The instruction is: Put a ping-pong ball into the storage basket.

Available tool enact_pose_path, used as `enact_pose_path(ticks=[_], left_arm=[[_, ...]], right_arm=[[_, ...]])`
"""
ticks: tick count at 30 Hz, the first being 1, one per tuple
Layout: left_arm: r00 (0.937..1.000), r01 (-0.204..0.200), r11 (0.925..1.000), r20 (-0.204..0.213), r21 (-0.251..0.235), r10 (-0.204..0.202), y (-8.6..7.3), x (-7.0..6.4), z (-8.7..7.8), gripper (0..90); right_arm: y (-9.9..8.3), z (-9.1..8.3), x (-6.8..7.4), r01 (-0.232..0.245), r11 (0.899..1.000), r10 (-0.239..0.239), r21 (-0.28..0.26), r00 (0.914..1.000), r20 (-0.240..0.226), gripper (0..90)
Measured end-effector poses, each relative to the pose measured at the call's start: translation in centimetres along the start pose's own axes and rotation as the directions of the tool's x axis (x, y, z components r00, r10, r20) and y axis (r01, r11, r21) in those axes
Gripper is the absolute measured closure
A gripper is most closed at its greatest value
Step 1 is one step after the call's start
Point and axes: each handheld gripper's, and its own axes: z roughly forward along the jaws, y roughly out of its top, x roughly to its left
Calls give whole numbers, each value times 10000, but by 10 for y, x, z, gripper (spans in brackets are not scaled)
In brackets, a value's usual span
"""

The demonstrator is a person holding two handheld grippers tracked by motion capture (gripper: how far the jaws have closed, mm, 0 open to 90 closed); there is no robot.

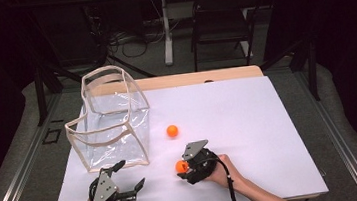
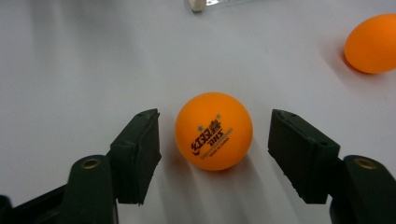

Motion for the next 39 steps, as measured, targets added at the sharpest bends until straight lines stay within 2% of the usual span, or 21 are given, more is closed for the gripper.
enact_pose_path(ticks=[2,13,20,25,33,39], left_arm=[[10000,-14,10000,11,1,14,0,0,0,156],[10000,3,10000,6,30,-3,0,0,0,156],[10000,-17,10000,25,3,17,0,0,0,156],[10000,-15,10000,7,-14,15,0,0,0,156],[10000,3,10000,-1,-25,-3,0,1,-1,156],[10000,-2,10000,0,-25,2,0,1,-1,156]], right_arm=[[0,0,0,35,10000,-35,-9,10000,61,402],[1,1,2,53,9999,-52,-125,9999,115,430],[0,5,3,1,10000,-1,28,9999,121,498],[0,4,2,-77,10000,76,35,9999,107,504],[3,-1,4,-69,9997,70,-222,10000,47,505],[5,-10,0,-202,9975,210,-677,9997,109,504]])
